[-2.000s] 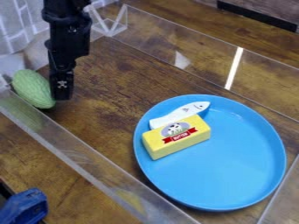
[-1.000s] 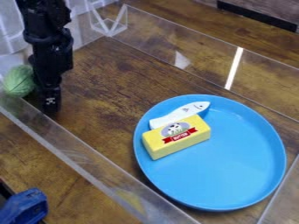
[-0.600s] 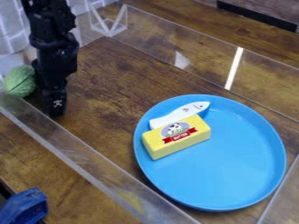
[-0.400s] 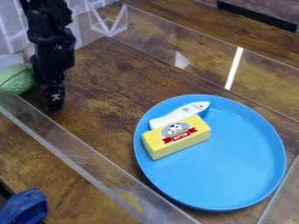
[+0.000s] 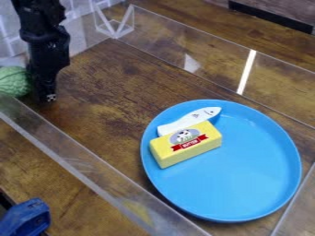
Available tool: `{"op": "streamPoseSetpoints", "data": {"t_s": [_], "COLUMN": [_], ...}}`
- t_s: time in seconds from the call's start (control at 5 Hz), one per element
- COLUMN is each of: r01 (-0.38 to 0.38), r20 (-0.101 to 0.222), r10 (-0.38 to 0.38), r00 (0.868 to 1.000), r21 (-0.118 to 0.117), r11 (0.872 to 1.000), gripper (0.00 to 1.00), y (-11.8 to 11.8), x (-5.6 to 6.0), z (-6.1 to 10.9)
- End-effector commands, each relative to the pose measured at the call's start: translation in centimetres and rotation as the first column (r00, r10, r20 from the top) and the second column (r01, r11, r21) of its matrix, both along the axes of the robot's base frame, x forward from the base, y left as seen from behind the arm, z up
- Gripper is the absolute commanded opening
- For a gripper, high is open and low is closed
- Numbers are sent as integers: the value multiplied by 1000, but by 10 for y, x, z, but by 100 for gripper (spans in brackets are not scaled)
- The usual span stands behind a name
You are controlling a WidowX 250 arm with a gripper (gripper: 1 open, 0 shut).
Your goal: Put the green object in the blue tray
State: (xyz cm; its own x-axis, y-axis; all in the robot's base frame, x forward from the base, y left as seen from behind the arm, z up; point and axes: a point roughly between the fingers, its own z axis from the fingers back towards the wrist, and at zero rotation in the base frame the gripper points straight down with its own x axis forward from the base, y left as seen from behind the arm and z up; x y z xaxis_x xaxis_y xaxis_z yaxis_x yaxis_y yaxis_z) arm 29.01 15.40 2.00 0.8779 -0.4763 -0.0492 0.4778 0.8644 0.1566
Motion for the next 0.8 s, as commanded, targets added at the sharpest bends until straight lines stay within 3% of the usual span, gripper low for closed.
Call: {"op": "streamPoseSetpoints", "data": {"t_s": [0.0,0.2,0.6], "r01": [12,30,62], "r20": [17,8,-3], "r10": [-13,-30,-62], "r00": [1000,1000,998], "r21": [19,27,34], "r11": [1000,999,997], "gripper": [100,0,0], "y": [-4,-6,-9], "x": [3,1,-4], "z": [24,30,38]}}
